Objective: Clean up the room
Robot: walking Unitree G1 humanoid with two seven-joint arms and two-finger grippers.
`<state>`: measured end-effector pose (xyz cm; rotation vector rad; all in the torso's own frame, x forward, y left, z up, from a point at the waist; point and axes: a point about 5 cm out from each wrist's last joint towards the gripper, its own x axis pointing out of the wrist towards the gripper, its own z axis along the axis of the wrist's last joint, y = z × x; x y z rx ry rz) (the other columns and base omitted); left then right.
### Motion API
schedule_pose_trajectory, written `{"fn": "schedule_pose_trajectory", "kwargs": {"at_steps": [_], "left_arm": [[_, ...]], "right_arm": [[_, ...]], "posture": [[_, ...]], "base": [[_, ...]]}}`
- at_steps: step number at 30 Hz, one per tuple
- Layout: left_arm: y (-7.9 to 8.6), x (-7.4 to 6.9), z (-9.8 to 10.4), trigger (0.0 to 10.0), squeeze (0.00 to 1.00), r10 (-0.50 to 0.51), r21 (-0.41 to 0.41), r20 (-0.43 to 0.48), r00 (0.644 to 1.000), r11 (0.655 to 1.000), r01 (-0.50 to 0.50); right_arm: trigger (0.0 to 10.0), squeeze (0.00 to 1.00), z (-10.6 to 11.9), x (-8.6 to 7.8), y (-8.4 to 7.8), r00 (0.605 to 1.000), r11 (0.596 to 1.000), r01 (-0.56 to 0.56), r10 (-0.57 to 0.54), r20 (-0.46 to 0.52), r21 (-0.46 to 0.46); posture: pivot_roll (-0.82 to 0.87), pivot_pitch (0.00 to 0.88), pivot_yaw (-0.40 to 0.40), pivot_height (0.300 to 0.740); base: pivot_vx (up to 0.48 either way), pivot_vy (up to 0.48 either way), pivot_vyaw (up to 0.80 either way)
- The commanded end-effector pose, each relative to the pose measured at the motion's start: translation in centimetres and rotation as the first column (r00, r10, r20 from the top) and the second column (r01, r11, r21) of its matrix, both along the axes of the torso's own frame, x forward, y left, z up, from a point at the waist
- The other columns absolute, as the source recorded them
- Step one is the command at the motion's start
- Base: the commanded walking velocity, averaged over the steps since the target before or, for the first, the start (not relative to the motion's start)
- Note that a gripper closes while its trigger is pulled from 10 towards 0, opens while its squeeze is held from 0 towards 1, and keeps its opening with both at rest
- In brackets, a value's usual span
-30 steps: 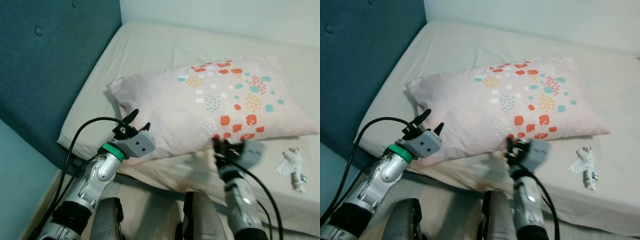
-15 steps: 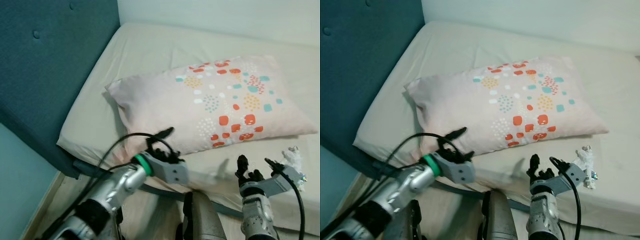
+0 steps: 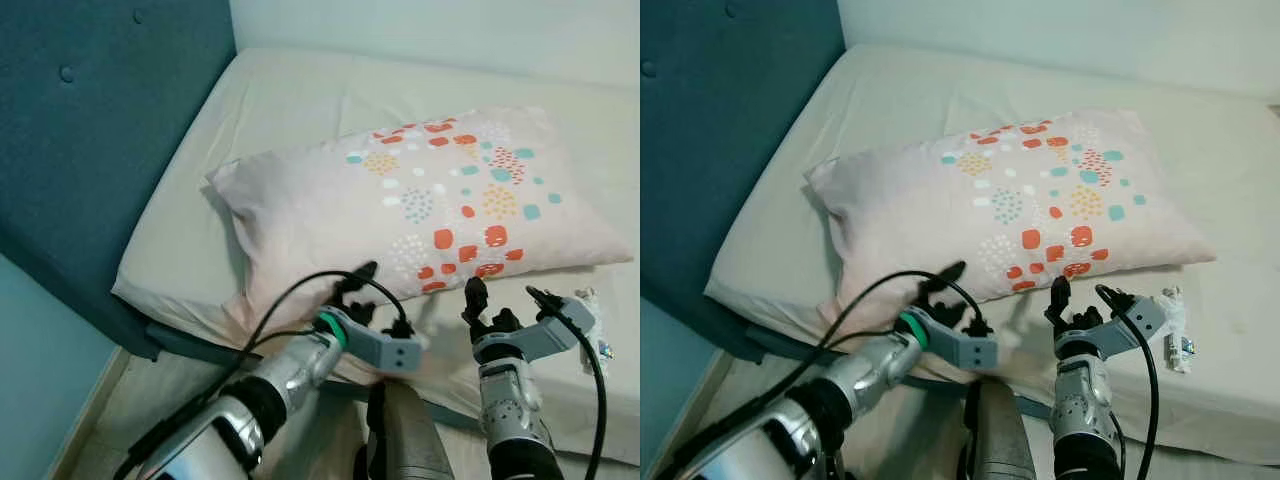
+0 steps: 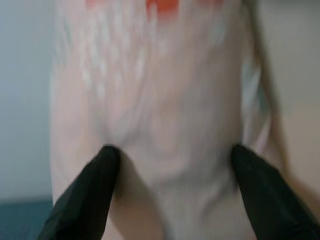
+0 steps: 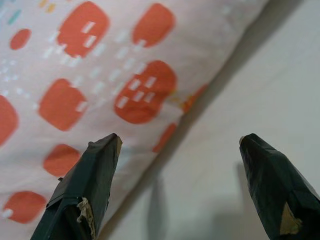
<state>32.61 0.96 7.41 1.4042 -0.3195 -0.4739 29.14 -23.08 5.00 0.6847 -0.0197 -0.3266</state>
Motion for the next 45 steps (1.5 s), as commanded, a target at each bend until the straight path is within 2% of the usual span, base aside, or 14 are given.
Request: {"fn": "schedule_pose_trajectory", "kwargs": {"at_steps": [1,8,13,14,16,17,28,35,38,40,41,43,44,45], "left_arm": [[2.4,-0.2,-2.1,10.0,0.00,0.078,0.085,-0.053,0.996,0.994,-0.073],[4.3,-0.5,-3.4,10.0,0.00,0.117,0.143,-0.067,0.991,0.984,-0.107],[3.5,0.9,-1.1,10.0,0.00,0.142,0.048,0.021,0.990,0.989,-0.142],[3.2,1.2,-0.6,4.4,0.00,0.136,0.032,0.038,0.990,0.990,-0.138],[2.9,1.3,-0.3,4.4,0.00,0.132,0.026,0.047,0.990,0.991,-0.133],[2.6,1.3,-0.1,0.1,0.00,0.125,0.020,0.048,0.991,0.992,-0.126],[1.3,0.3,-1.1,0.0,0.00,0.053,0.054,-0.010,0.999,0.997,-0.053],[0.9,0.5,-0.5,0.0,0.00,0.061,-0.013,-0.025,0.998,0.998,-0.061],[0.3,1.1,0.8,0.0,0.00,0.060,-0.120,-0.039,0.997,0.991,-0.064],[0.2,1.2,1.0,0.0,0.00,0.059,-0.136,-0.042,0.997,0.989,-0.064],[-0.1,1.6,1.8,0.0,0.00,0.054,-0.194,-0.049,0.997,0.979,-0.063],[-0.7,2.3,3.6,0.0,0.00,0.037,-0.344,-0.110,0.993,0.936,-0.073],[-0.7,2.3,3.6,0.0,0.00,0.037,-0.344,-0.110,0.993,0.936,-0.073],[-0.9,2.8,4.9,0.0,0.00,0.019,-0.441,-0.151,0.988,0.893,-0.085]], "right_arm": [[10.0,0.00,-0.9,-0.8,-0.2,0.999,1.000,0.004,-0.003,-0.036,0.009],[10.0,0.00,-0.6,-0.6,-0.3,0.999,1.000,0.007,-0.006,-0.036,0.010],[10.0,0.00,-0.2,-0.1,0.1,1.000,1.000,-0.010,0.010,-0.027,0.009],[10.0,0.00,-0.1,0.0,0.2,1.000,1.000,-0.014,0.014,-0.023,0.009],[10.0,0.00,0.0,0.0,0.3,1.000,1.000,-0.016,0.017,-0.021,0.010],[10.0,0.00,0.0,0.1,0.4,1.000,1.000,-0.018,0.018,-0.019,0.011],[10.0,0.00,0.0,-0.2,0.2,1.000,1.000,-0.007,0.008,-0.018,0.012],[10.0,0.00,0.1,-0.2,0.3,1.000,1.000,-0.006,0.007,-0.020,0.014],[10.0,0.00,0.1,0.0,0.4,1.000,1.000,-0.011,0.011,-0.018,0.016],[10.0,0.00,0.1,0.0,0.4,1.000,1.000,-0.011,0.012,-0.018,0.016],[10.0,0.00,0.2,0.0,0.5,1.000,1.000,-0.013,0.014,-0.017,0.014],[10.0,0.00,0.3,0.1,0.6,1.000,1.000,-0.025,0.025,-0.014,0.002],[10.0,0.00,0.3,0.1,0.6,1.000,1.000,-0.025,0.025,-0.014,0.002],[10.0,0.00,0.3,0.2,0.8,0.999,1.000,-0.031,0.031,-0.012,-0.001]], "posture": [[-0.08,0.089,0.020,0.585],[-0.07,0.099,0.010,0.585],[-0.08,0.099,0.005,0.585],[-0.08,0.099,0.006,0.585],[-0.08,0.099,0.006,0.585],[-0.09,0.099,0.008,0.585],[-0.09,0.105,0.014,0.585],[-0.08,0.104,0.015,0.585],[-0.07,0.102,0.015,0.585],[-0.07,0.101,0.015,0.585],[-0.07,0.101,0.014,0.585],[-0.06,0.099,0.015,0.585],[-0.06,0.099,0.015,0.585],[-0.06,0.098,0.017,0.585]], "base": [[0.000,0.000,0.00],[0.000,0.000,0.00],[0.000,0.000,0.00],[0.000,0.000,0.00],[0.000,0.000,0.00],[0.000,0.000,0.00],[0.000,0.000,0.00],[0.000,0.000,0.00],[0.000,0.000,0.00],[0.000,0.000,0.00],[0.000,0.000,0.00],[0.000,0.000,0.00],[0.000,0.000,0.00],[0.000,0.000,0.00]]}}
